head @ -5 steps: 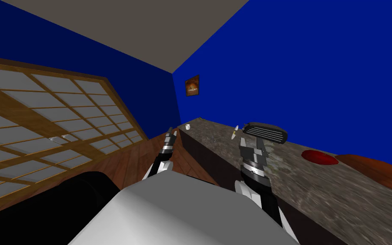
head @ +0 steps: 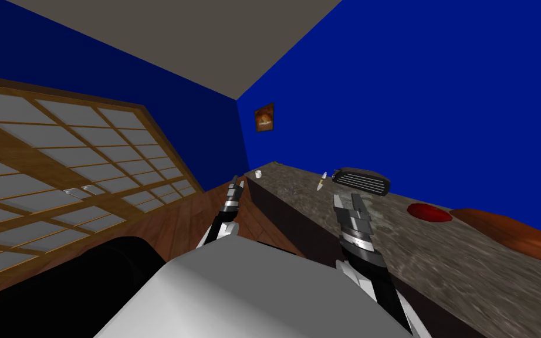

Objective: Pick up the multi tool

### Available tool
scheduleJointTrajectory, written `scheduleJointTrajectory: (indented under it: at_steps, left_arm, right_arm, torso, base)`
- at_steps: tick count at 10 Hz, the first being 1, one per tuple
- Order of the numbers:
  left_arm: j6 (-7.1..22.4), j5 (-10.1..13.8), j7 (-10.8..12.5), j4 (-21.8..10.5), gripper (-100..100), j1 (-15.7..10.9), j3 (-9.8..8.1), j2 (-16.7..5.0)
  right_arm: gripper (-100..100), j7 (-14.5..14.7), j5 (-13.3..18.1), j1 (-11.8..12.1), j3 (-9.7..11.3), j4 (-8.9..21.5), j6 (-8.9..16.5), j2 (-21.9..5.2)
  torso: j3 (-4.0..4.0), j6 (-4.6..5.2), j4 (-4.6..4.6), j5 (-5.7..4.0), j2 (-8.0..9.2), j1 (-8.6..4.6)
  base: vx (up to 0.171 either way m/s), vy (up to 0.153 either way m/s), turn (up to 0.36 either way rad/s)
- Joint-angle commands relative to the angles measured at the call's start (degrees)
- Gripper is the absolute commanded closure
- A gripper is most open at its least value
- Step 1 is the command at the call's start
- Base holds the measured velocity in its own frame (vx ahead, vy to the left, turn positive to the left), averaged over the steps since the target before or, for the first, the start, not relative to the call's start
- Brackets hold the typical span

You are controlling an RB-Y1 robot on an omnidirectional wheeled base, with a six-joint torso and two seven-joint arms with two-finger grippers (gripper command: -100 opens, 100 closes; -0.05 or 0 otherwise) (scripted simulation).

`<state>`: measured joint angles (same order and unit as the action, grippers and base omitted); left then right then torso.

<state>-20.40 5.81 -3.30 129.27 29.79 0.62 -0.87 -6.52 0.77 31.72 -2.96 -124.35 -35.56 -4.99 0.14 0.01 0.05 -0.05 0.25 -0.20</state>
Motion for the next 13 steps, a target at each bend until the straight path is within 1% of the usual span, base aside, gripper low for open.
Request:
scheduleJointTrajectory:
  at_steps: [1,3,6,7,10,11,12,13]
  left_arm:
    - [0.0,0.0,0.0,0.0,0,0.0,0.0,0.0]
    - [0.0,0.0,0.0,0.0,0,0.0,0.0,0.0]
    - [0.0,0.0,0.0,0.0,0,0.0,0.0,0.0]
    - [0.0,0.0,0.0,0.0,0,0.0,0.0,0.0]
    - [0.0,0.0,0.0,0.0,0,0.0,0.0,0.0]
    - [0.0,0.0,0.0,0.0,0,0.0,0.0,0.0]
    - [0.0,0.0,0.0,0.0,0,0.0,0.0,0.0]
    - [0.0,0.0,0.0,0.0,0,0.0,0.0,0.0]
  right_arm:
    - [-100,1.1,1.5,1.3,-2.2,1.2,-1.1,-2.0]
    - [-100,2.7,4.0,3.1,-5.4,3.3,-2.9,-3.8]
    - [-100,5.3,8.9,6.3,-10.7,6.9,-6.4,-5.7]
    - [-100,5.3,8.9,6.3,-11.2,6.9,-6.4,-5.7]
    - [-100,7.8,14.3,9.9,-17.0,11.1,-10.8,-6.9]
    - [-100,7.8,14.9,9.9,-17.8,11.1,-10.8,-6.9]
    - [-100,8.6,17.1,11.1,-20.1,12.6,-12.4,-7.2]
    - [-100,9.4,18.8,12.3,-21.7,14.0,-14.0,-7.5]
  torso:
    - [0.0,0.0,0.0,0.0,0.0,0.0]
    - [0.0,0.0,0.0,0.0,-0.01,0.0]
    - [0.01,-0.01,0.01,0.0,0.01,0.02]
    - [0.01,-0.01,0.01,0.0,0.0,0.04]
    - [-0.08,-0.03,-0.02,0.03,-0.14,0.14]
    - [-0.08,-0.01,-0.02,0.03,-0.15,0.15]
    - [-0.1,-0.01,-0.03,0.03,-0.19,0.16]
    - [-0.12,-0.02,-0.04,0.04,-0.22,0.18]
  base:
    - [-0.066,-0.049,-0.012]
    - [-0.053,-0.041,-0.002]
    - [-0.06,-0.037,0.034]
    - [-0.032,-0.018,0.018]
    - [-0.022,-0.01,0.087]
    - [-0.011,-0.008,0.025]
    - [-0.001,-0.003,0.088]
    - [0.008,0.001,0.131]
